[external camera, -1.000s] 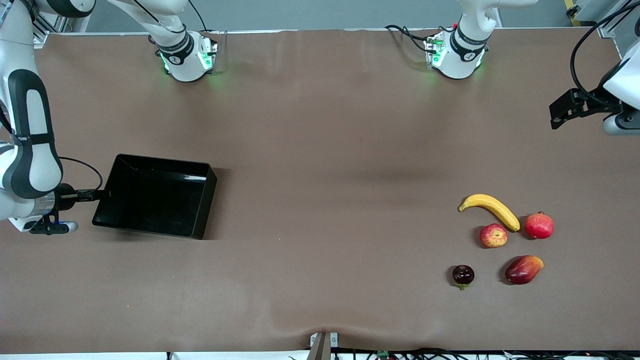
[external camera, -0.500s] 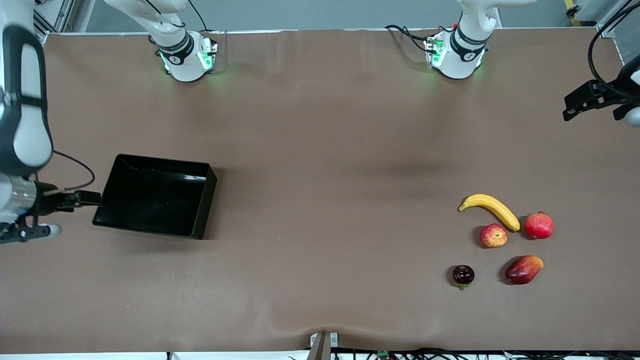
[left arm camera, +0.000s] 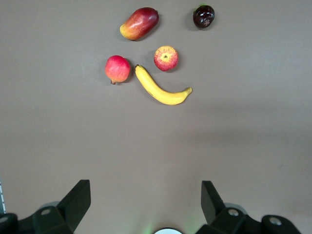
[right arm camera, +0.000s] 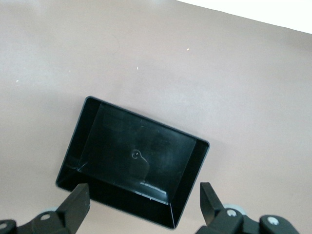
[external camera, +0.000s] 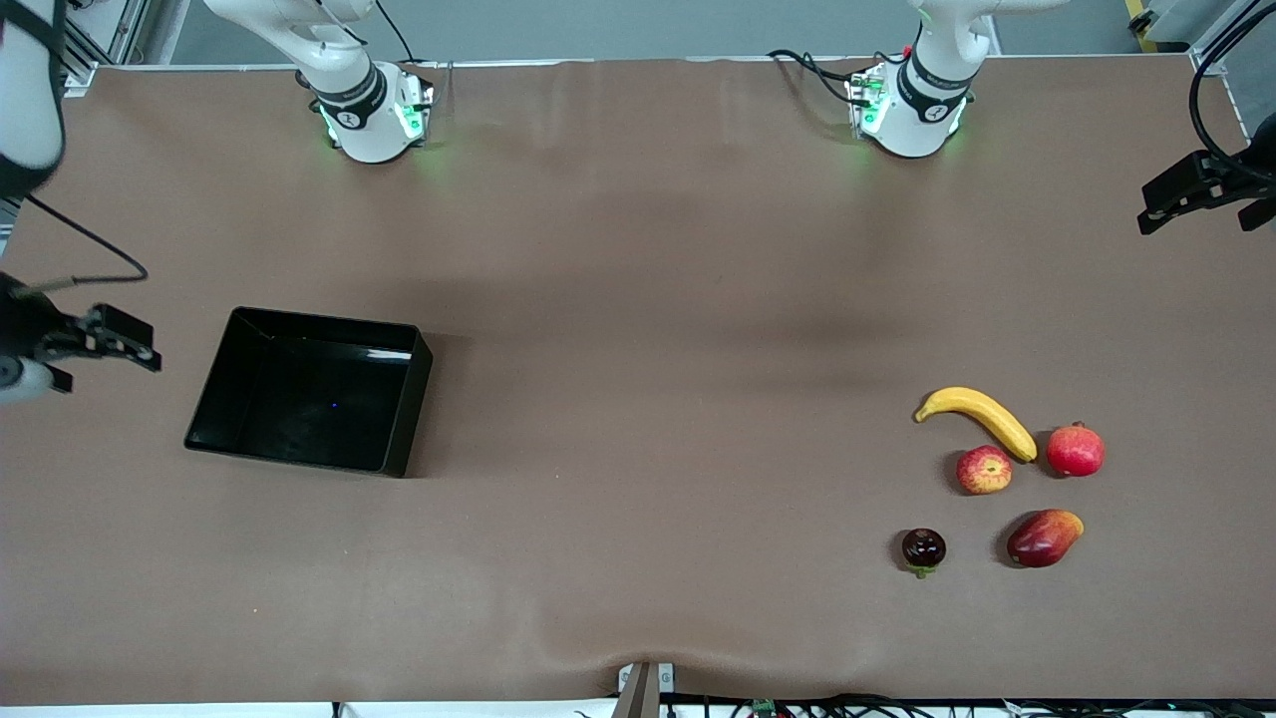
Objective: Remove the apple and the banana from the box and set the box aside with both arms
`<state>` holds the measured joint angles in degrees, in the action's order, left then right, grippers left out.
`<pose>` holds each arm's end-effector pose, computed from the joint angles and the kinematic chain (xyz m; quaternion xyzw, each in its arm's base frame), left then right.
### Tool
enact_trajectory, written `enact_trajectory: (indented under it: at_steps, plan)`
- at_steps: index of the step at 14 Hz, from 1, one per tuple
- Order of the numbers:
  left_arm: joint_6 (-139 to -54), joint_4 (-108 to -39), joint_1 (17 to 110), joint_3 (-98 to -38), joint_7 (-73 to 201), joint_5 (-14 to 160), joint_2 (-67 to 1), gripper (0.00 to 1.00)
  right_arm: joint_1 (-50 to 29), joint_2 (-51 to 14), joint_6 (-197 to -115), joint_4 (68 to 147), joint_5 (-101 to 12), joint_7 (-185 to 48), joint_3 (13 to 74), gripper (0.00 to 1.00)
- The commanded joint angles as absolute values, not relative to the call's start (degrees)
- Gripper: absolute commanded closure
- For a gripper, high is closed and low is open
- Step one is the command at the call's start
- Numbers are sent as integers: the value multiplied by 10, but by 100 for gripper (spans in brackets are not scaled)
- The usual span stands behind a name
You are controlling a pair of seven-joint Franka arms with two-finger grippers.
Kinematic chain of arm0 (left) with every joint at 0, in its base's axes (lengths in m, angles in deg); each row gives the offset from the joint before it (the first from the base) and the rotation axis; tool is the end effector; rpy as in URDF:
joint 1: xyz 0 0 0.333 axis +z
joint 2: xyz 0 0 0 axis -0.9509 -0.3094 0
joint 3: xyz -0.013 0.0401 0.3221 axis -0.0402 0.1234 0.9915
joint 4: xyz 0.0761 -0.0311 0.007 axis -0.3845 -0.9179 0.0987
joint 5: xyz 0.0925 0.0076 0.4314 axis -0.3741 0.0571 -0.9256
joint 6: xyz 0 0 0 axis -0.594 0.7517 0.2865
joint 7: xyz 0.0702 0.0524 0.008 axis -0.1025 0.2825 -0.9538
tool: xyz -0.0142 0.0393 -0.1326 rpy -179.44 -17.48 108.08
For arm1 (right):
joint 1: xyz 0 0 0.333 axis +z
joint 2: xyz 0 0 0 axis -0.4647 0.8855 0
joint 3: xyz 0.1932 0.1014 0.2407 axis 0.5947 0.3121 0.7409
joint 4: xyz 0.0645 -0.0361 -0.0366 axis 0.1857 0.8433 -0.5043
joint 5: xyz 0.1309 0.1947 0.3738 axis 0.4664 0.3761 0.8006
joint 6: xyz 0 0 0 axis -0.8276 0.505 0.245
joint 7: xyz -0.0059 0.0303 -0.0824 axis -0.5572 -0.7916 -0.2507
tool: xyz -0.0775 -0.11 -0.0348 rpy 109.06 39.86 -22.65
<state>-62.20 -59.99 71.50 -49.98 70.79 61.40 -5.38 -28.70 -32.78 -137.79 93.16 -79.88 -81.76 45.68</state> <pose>0.5776 -0.0023 0.6443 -0.9995 0.0068 0.0148 0.0256 0.6673 -0.0407 0.5613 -0.9915 -0.1258 -0.0314 0.0033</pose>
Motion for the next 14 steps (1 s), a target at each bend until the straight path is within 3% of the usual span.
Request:
enact_trajectory:
  at_steps: [1,6,14]
  plan:
    - [-603,-612,723,-503,711,622,-39,0,-277,-369,-1310,942,-811,-792,450,0]
    - [-595,-608,729,-498,712,622,-36,0,-251,-415,-1200,946,-809,-706,435,0]
    - [-596,-593,729,-500,709,617,-47,0,-248,-418,-1181,949,-800,-702,428,0]
